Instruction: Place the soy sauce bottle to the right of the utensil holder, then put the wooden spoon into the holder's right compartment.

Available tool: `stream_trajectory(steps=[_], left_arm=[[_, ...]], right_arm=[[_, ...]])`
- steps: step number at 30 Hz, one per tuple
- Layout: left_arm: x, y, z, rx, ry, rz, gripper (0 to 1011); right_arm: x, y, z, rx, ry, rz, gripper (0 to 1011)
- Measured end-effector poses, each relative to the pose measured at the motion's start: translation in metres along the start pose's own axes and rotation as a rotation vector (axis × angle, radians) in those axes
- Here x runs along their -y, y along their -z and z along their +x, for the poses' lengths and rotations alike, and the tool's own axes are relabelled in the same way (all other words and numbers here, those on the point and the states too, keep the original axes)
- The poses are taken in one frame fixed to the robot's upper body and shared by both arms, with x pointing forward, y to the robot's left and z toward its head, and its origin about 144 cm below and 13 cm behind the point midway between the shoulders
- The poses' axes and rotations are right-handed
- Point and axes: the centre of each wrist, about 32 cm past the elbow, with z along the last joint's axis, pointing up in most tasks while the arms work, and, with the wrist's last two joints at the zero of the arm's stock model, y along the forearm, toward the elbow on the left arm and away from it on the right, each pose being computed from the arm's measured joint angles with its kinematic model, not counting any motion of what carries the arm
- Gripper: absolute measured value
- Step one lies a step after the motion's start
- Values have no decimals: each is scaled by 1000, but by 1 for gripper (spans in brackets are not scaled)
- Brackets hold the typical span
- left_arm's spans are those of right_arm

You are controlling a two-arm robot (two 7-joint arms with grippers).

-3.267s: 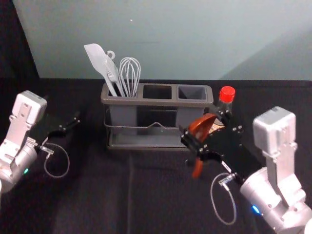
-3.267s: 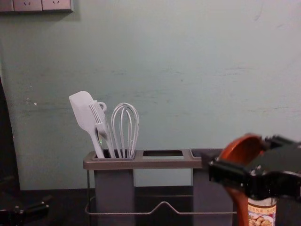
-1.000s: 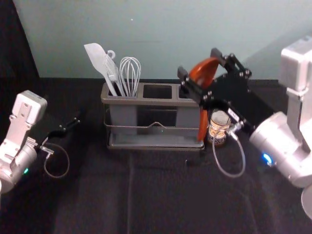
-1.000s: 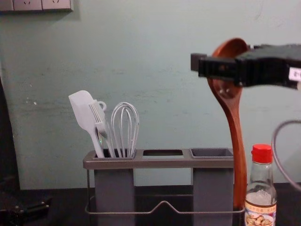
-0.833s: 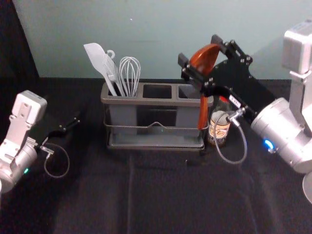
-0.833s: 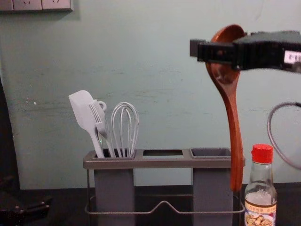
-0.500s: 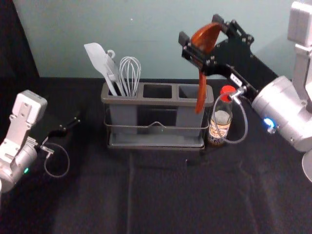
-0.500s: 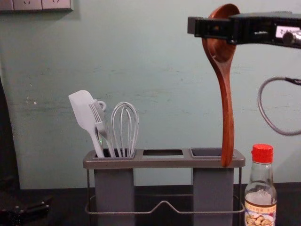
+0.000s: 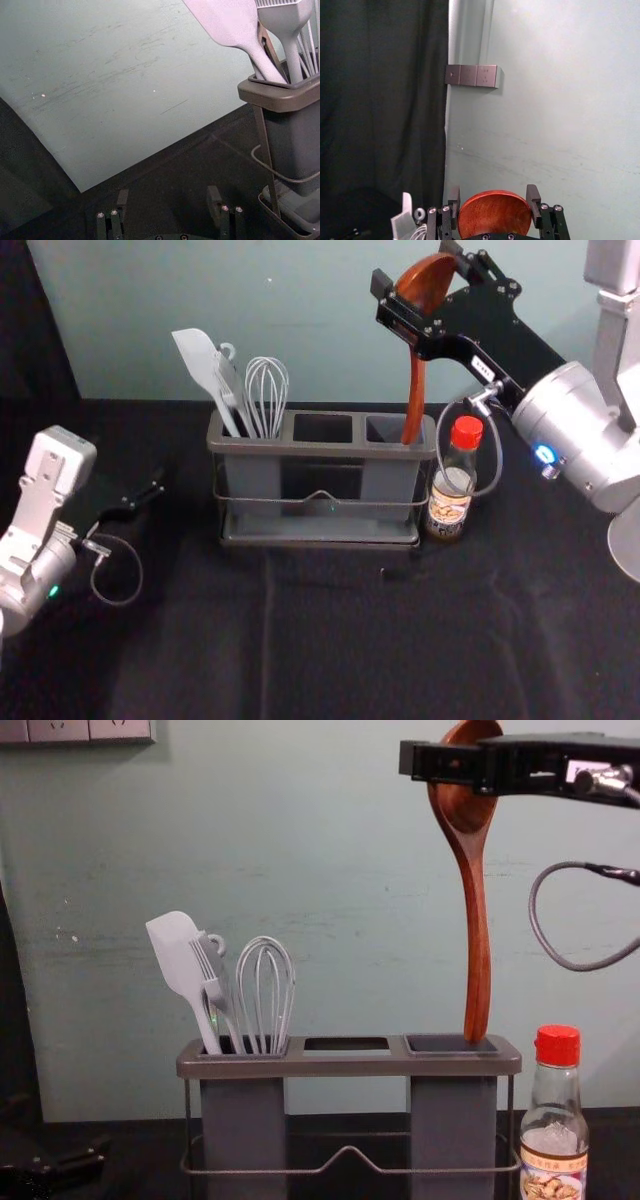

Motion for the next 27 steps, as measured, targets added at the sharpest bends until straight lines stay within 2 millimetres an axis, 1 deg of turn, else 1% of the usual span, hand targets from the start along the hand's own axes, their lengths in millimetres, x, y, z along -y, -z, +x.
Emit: stream_trajectory(steps=[11,17,20,25,27], left_arm=[[0,0,0,0,0,0,1000],[0,0,0,0,0,0,1000],[0,0,0,0,0,0,1000],[0,0,0,0,0,0,1000],[0,0,0,0,0,0,1000]], right_arm=[[-14,10,9,-8,3,-4,834],[-21,23,12,-22,-4,2,834],[-22,29,12,-30,-9,0,834],[-24,46,10,-55,-14,-11,834],[-24,48,10,-59,-15,-14,833]])
